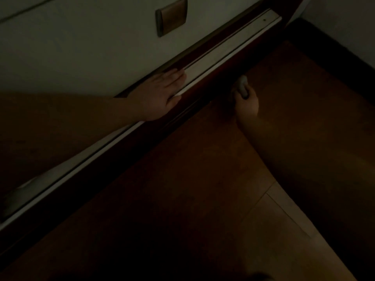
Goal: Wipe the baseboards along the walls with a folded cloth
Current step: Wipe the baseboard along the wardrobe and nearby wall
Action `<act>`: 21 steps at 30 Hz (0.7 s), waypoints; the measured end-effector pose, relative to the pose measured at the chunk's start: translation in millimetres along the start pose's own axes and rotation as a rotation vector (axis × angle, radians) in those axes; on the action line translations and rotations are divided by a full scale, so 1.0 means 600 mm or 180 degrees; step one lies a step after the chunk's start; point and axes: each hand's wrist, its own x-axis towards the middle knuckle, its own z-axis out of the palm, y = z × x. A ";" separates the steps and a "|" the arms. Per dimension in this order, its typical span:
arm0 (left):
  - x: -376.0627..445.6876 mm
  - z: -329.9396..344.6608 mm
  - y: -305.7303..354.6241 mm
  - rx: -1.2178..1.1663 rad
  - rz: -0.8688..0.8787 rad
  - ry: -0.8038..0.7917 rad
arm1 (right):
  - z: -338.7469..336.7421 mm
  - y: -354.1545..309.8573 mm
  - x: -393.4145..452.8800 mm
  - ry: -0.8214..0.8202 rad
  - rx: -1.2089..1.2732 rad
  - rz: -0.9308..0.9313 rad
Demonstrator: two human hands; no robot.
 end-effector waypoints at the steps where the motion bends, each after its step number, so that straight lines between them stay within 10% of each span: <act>1: -0.001 0.000 0.000 -0.0026 0.0002 0.0048 | 0.006 -0.009 0.006 -0.0069 0.0056 -0.0009; 21: 0.001 -0.007 0.007 -0.0066 0.0152 0.0190 | 0.140 -0.005 -0.267 -0.0593 0.0060 0.0138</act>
